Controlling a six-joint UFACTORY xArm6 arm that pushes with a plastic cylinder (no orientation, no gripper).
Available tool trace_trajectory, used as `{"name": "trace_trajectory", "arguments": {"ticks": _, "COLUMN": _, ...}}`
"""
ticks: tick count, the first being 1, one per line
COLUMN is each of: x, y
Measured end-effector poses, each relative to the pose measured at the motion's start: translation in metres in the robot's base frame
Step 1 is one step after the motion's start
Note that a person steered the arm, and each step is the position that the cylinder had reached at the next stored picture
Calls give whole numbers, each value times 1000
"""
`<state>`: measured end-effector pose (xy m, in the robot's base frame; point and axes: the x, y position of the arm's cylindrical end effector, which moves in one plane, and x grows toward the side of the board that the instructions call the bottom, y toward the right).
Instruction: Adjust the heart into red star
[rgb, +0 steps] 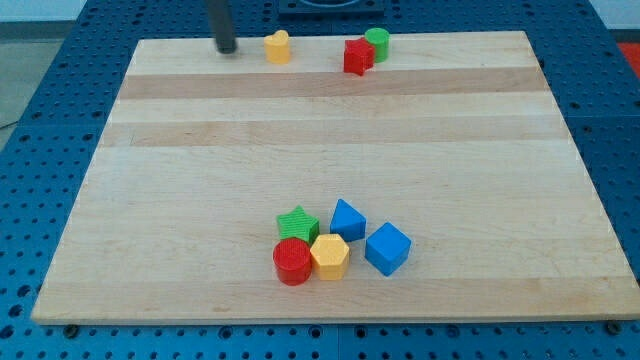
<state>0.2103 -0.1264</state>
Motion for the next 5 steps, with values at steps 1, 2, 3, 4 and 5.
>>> {"name": "trace_trajectory", "arguments": {"ticks": 1, "x": 0, "y": 63}}
{"name": "trace_trajectory", "arguments": {"ticks": 2, "x": 0, "y": 80}}
{"name": "trace_trajectory", "arguments": {"ticks": 3, "x": 11, "y": 47}}
{"name": "trace_trajectory", "arguments": {"ticks": 4, "x": 33, "y": 36}}
{"name": "trace_trajectory", "arguments": {"ticks": 5, "x": 34, "y": 71}}
